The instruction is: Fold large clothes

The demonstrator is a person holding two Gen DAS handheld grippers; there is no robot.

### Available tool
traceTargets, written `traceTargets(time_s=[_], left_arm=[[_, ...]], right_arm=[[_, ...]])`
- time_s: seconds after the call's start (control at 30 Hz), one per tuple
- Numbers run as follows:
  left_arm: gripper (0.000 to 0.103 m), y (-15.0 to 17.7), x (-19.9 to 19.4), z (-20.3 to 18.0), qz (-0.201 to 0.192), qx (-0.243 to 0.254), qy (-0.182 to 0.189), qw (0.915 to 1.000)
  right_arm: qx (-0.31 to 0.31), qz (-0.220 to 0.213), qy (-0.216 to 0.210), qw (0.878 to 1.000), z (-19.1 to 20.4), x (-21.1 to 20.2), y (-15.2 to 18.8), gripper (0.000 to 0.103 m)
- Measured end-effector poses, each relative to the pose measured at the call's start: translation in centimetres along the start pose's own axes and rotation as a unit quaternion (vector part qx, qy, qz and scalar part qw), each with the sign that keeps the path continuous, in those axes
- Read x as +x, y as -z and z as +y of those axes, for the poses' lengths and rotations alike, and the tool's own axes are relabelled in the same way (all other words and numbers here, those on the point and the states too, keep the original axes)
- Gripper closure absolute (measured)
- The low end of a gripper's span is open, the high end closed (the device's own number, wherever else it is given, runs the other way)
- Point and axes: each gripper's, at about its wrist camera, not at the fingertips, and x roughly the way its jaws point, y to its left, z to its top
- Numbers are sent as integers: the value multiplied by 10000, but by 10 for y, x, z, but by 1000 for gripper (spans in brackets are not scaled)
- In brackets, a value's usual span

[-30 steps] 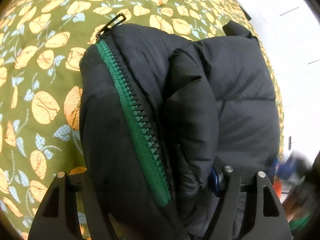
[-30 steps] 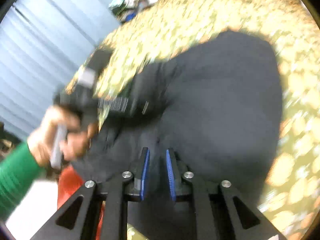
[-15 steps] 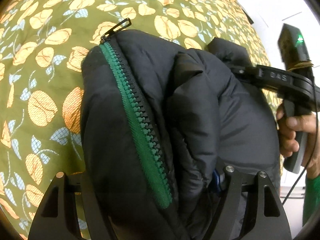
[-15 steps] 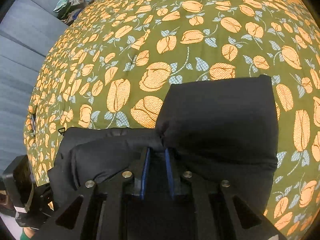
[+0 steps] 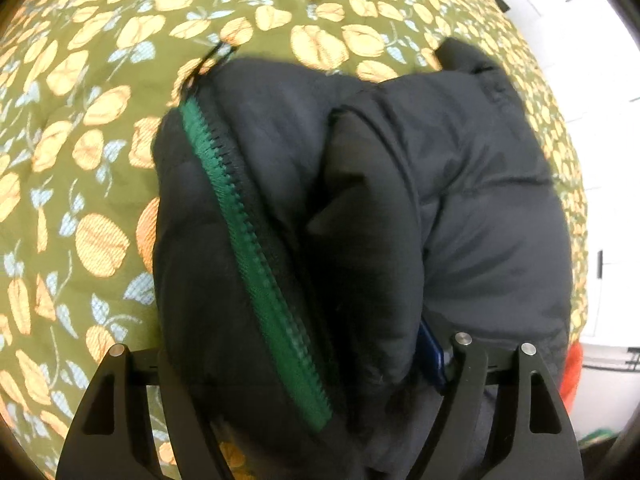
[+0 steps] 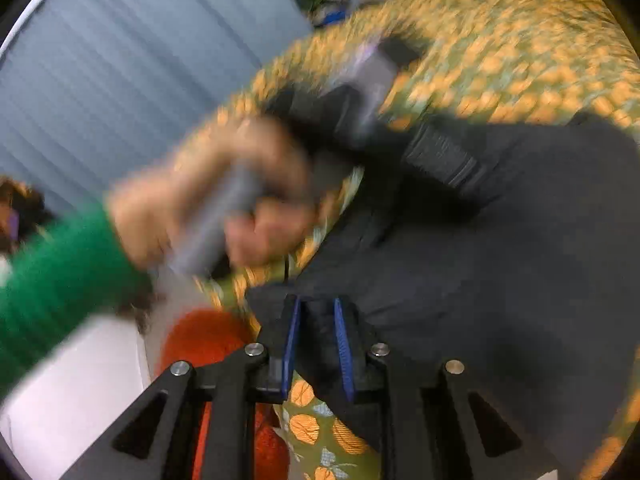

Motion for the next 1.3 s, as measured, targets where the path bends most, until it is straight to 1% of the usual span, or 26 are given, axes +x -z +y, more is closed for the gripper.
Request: traceTargets(time_s=[0.07, 0.1, 0.13, 0.27, 0.3, 0.37, 0.4, 0.47, 0.5, 0.53, 0.57, 0.63, 0.67, 0.7, 0.73, 0.77, 0.83, 0.87, 0.93, 1.0, 1.07, 1.1, 1.17, 1.2, 1.23, 1.3], left_arm=[[24, 5, 2, 3, -45, -111, 43, 9999], [24, 7, 3, 7, -90, -184, 84, 9998], [24, 9, 6, 11, -141, -275, 146, 9994], [22, 14, 9, 16, -304, -415, 254, 9984], [22, 15, 9, 16, -323, -432, 273, 9982], [21, 19, 6, 15, -415, -410, 196, 9981], [21, 22, 5, 16, -435, -399, 183, 9981], [21, 23, 5, 18, -445, -429, 243, 9978], [21, 23, 6, 17, -446, -438, 268, 9977], [21, 27, 4, 20, -450, -441, 292, 9976], [20, 24, 8, 20, -456, -459, 306, 9974], [20, 24, 8, 21, -485, -476, 306, 9972], [19, 25, 8, 20, -505, -485, 308, 9971], [19, 26, 8, 20, -511, -489, 340, 9969], [18, 28, 8, 17, -521, -485, 366, 9968], [17, 29, 8, 15, -535, -468, 352, 9968], [16, 35, 6, 9, -579, -406, 246, 9972], [15, 36, 4, 7, -618, -403, 197, 9971], [15, 40, 1, 6, -749, -465, 161, 9960], [14, 45, -6, 6, -881, -516, 158, 9947], [15, 53, -22, 6, -939, -563, 282, 9936], [15, 57, -33, 8, -977, -562, 399, 9928], [12, 69, -57, 16, -1215, -583, 689, 9885], [11, 75, -66, 23, -1346, -629, 810, 9856], [8, 83, -78, 36, -1524, -740, 987, 9806], [6, 94, -88, 58, -1711, -981, 1214, 9728]], right_arm=[[102, 187, 280, 9994, -11, 32, 11, 89], [124, 201, 355, 9991, -16, 40, 14, 96], [123, 184, 422, 9989, -22, 47, 17, 100], [-71, 148, 702, 9974, -19, 54, 18, 101], [-58, 116, 694, 9975, -16, 47, 18, 101], [51, -43, 588, 9982, -10, 18, 20, 100], [42, -154, 588, 9981, -7, 3, 23, 94], [-79, -470, 771, 9959, -1, -45, 37, 93], [-90, -578, 815, 9950, 0, -63, 44, 93], [-85, -710, 928, 9931, -1, -84, 53, 93], [-66, -864, 1205, 9889, -3, -108, 65, 93], [-16, -917, 1664, 9818, -11, -123, 77, 93], [64, -794, 1871, 9791, -22, -122, 82, 93], [190, -644, 1912, 9793, -34, -114, 87, 95], [381, -462, 1841, 9811, -51, -99, 89, 98], [532, -265, 1796, 9820, -66, -80, 90, 100], [728, -53, 1671, 9832, -86, -53, 93, 103], [841, -37, 1582, 9838, -95, -47, 97, 103], [1103, -162, 1366, 9843, -107, -42, 100, 103], [1067, -217, 1400, 9841, -101, -53, 97, 103], [942, -195, 1488, 9842, -88, -72, 92, 99], [879, -222, 1547, 9838, -82, -81, 89, 95], [672, -519, 1676, 9822, -66, -109, 80, 82], [610, -663, 1714, 9811, -61, -119, 76, 72], [525, -854, 1744, 9796, -56, -129, 68, 67], [323, -1020, 1730, 9791, -49, -137, 53, 67]])
